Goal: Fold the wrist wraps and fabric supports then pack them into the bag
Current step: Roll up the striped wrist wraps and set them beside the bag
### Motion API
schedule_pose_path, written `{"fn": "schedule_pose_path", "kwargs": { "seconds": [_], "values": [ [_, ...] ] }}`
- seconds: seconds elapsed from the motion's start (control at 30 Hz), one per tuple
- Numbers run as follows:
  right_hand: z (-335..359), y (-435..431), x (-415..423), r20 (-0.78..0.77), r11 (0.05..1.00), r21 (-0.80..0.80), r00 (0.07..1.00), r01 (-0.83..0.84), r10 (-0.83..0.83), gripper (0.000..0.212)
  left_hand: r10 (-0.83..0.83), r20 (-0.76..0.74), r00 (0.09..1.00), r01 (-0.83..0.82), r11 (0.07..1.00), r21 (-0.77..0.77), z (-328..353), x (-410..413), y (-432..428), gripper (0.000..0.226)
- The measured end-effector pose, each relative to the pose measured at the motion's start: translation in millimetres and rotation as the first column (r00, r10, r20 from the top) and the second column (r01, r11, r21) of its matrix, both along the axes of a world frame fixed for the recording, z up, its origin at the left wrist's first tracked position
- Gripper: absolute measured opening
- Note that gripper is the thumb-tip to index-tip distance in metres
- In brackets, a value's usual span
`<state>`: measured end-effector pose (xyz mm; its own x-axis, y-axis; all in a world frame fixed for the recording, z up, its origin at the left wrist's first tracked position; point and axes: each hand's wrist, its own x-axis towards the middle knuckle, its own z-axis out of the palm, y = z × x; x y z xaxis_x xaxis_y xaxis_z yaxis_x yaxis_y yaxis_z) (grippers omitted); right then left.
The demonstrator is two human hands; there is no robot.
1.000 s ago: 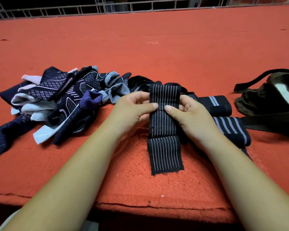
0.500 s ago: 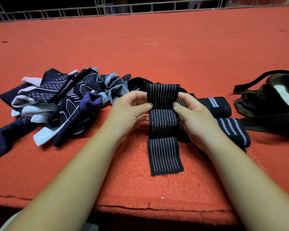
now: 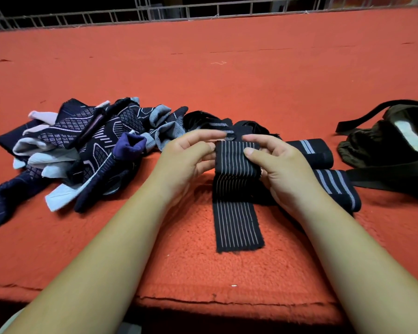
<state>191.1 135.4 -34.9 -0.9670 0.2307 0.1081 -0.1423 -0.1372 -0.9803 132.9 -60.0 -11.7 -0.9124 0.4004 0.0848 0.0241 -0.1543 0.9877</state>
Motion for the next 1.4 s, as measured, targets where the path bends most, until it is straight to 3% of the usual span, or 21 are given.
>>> {"fn": "schedule_pose_path", "kwargs": {
  "seconds": [0.13, 0.27, 0.37, 0.53, 0.63, 0.8, 0.93, 1.07, 1.17, 1.3, 1.4],
  "values": [
    [2.4, -0.9, 2.6, -0.058, 0.998, 0.063, 0.998, 0.022, -0.019, 0.032, -0.055, 0.030, 0.998, 0.057, 0.996, -0.066, -2.0, 4.0, 0.1, 0.026],
    [2.9, -2.7, 4.0, -0.086, 1.000, 0.028, 0.996, 0.008, -0.006, 0.035, -0.055, -0.017, 0.998, 0.052, 0.986, -0.160, -7.6, 4.9, 1.5, 0.013],
    [4.6, -4.7, 6.1, -0.049, 0.999, 0.032, 0.999, -0.014, 0.015, 0.032, -0.019, -0.051, 0.999, 0.012, 0.990, -0.139, -3.5, 5.0, 2.4, 0.018],
    [1.8, -6.0, 7.8, 0.046, 0.961, 0.275, 0.999, -0.033, 0.022, 0.022, 0.054, -0.039, 0.998, -0.056, 0.998, -0.040, 1.9, 1.5, 0.5, 0.023],
    [2.1, -7.4, 7.6, 0.055, 0.959, 0.282, 0.998, -0.029, 0.014, 0.023, 0.042, -0.016, 0.999, -0.042, 0.999, -0.018, 1.7, 0.6, -0.8, 0.024],
    [3.2, -4.7, 6.9, 0.018, 0.979, 0.203, 0.999, 0.028, -0.032, 0.014, -0.090, 0.011, 0.996, 0.090, 0.995, -0.039, 1.7, 3.4, -0.7, 0.029],
    [4.1, -5.7, 6.8, -0.008, 0.981, 0.194, 1.000, 0.030, -0.029, 0.016, -0.065, -0.007, 0.998, 0.064, 0.996, -0.064, -0.1, 4.2, 1.5, 0.030],
    [4.6, -6.3, 5.5, 0.003, 0.987, 0.159, 1.000, 0.001, -0.002, 0.023, -0.043, -0.007, 0.999, 0.043, 0.999, 0.011, -1.4, 0.8, 2.7, 0.030],
    [9.3, -9.4, 4.1, 0.040, 0.998, -0.050, 0.999, -0.030, 0.032, 0.031, -0.071, 0.030, 0.997, 0.068, 0.995, 0.075, 0.0, -0.6, 1.8, 0.034],
    [13.6, -7.0, 2.9, 0.053, 0.943, -0.331, 0.997, -0.037, 0.057, 0.029, -0.047, 0.089, 0.995, 0.040, 0.996, 0.081, 2.8, -0.2, 1.8, 0.043],
    [9.1, -6.3, 2.1, 0.043, 0.975, -0.216, 0.997, -0.048, 0.059, 0.028, -0.046, 0.095, 0.994, 0.037, 0.995, 0.091, 3.6, 2.1, 3.3, 0.039]
  ]
}}
